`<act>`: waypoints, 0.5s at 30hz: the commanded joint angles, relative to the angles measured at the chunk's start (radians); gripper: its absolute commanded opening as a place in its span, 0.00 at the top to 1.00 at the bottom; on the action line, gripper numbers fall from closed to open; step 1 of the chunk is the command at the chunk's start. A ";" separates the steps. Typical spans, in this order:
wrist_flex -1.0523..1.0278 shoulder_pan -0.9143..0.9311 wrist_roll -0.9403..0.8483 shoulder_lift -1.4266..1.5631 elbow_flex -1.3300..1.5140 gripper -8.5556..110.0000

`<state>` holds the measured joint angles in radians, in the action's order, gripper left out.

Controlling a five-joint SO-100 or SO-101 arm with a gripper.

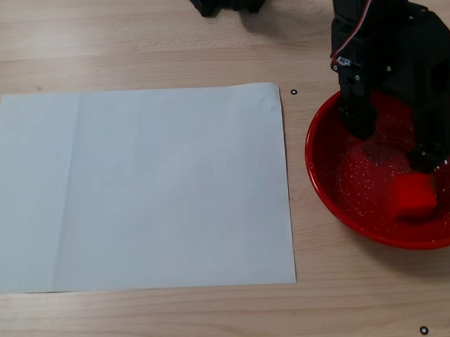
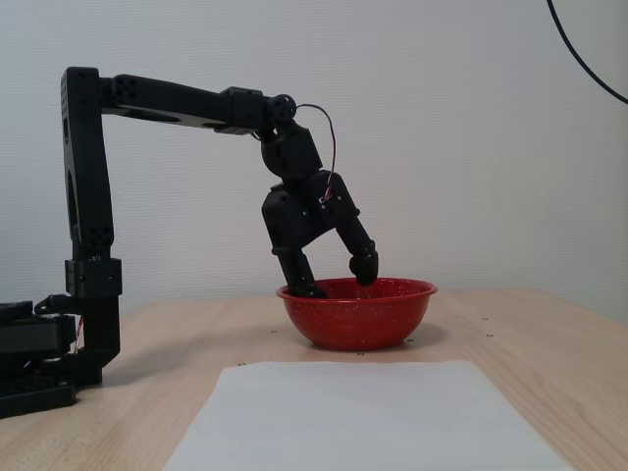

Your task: Grasp the red cube and put it in the red bowl.

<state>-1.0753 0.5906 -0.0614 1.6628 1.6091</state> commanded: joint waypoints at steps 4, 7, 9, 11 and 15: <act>-0.135 -0.005 -0.038 0.118 -0.262 0.80; -0.221 -0.018 -0.046 0.130 -0.357 0.87; -0.265 -0.038 -0.041 0.149 -0.394 0.91; -0.304 -0.066 -0.038 0.170 -0.411 0.93; -0.364 -0.141 -0.029 0.222 -0.397 0.93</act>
<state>-1.4297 0.4679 -0.0966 1.6889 1.3039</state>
